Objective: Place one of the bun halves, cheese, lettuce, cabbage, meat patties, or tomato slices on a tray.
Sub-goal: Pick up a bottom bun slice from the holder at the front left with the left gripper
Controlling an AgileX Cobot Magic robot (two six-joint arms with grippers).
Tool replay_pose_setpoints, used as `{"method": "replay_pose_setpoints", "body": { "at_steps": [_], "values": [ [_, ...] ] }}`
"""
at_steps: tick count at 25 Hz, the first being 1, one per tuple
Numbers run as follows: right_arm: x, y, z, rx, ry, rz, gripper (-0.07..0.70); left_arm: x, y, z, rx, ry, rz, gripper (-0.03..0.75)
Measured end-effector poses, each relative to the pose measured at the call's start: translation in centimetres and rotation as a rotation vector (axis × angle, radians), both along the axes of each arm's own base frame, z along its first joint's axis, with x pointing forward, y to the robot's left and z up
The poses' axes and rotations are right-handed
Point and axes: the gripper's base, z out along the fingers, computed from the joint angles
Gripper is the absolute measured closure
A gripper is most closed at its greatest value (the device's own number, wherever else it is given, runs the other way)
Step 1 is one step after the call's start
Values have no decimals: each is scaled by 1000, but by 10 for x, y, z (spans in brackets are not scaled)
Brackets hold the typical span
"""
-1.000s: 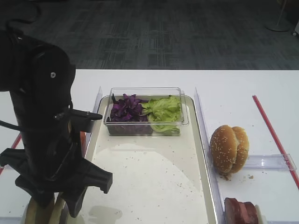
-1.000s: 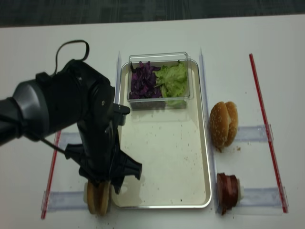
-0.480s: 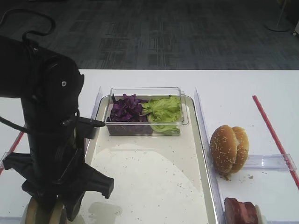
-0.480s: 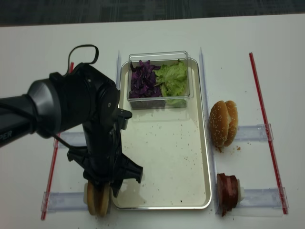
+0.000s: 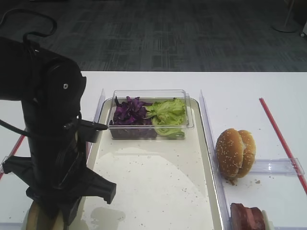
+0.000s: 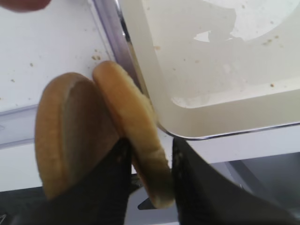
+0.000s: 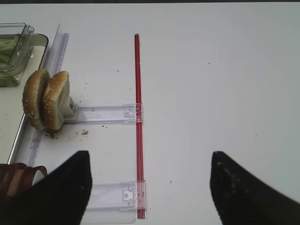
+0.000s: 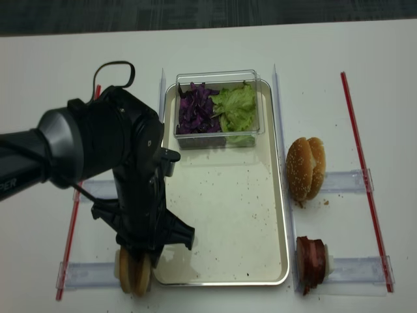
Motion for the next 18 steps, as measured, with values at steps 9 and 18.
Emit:
{"method": "replay_pose_setpoints", "body": {
  "at_steps": [9, 18],
  "values": [
    [0, 0, 0, 0, 0, 0, 80, 0, 1, 0, 12, -1, -7, 646],
    [0, 0, 0, 0, 0, 0, 80, 0, 2, 0, 24, 0, -12, 671]
  ]
}}
